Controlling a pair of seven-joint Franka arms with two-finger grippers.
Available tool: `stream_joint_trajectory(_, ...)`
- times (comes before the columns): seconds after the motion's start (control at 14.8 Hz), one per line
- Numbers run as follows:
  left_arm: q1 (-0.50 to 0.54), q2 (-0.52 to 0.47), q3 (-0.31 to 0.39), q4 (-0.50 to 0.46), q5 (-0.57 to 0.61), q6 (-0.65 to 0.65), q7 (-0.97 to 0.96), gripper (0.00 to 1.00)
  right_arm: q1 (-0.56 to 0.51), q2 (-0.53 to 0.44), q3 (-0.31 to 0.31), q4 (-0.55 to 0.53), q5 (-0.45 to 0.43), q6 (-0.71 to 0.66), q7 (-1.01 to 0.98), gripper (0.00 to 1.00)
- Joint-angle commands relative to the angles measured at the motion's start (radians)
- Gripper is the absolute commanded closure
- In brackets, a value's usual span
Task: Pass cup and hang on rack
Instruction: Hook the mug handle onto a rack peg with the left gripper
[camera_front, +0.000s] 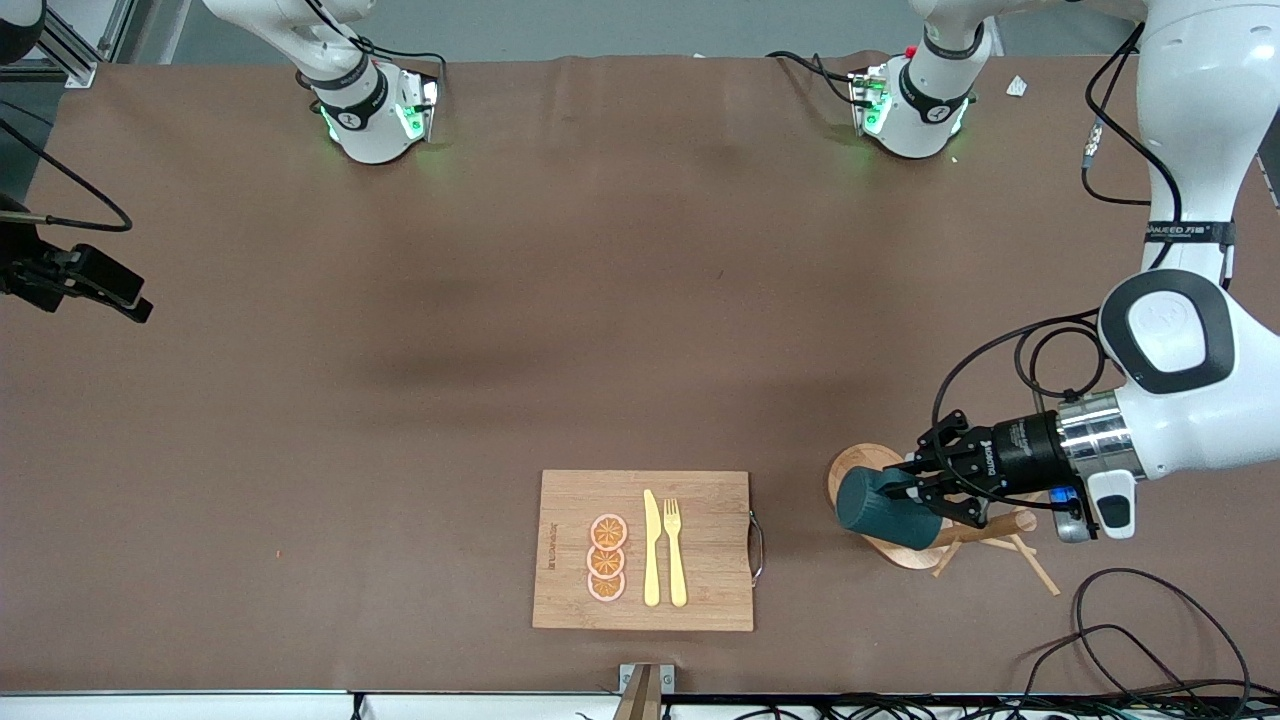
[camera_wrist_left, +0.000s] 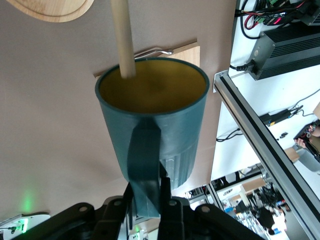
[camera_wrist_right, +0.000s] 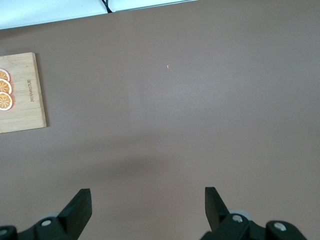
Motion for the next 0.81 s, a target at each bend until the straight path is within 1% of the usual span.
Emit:
stream_joint_trajectory(0.0, 0.025, -0.001, -0.003, 0.01, -0.029, -0.021, 0.024, 1.0, -0.003, -0.011, 0.002, -0.009, 0.013, 0.004, 0.008, 0.0)
stream_joint_trajectory(0.27, 0.059, 0.001, -0.003, 0.01, -0.035, -0.021, 0.024, 1.0, -0.003, -0.011, 0.002, -0.009, 0.013, 0.004, 0.008, 0.0)
stream_joint_trajectory(0.74, 0.067, 0.033, 0.0, 0.01, -0.038, -0.021, 0.026, 1.0, -0.004, -0.011, 0.002, -0.009, 0.013, 0.004, 0.008, 0.0)
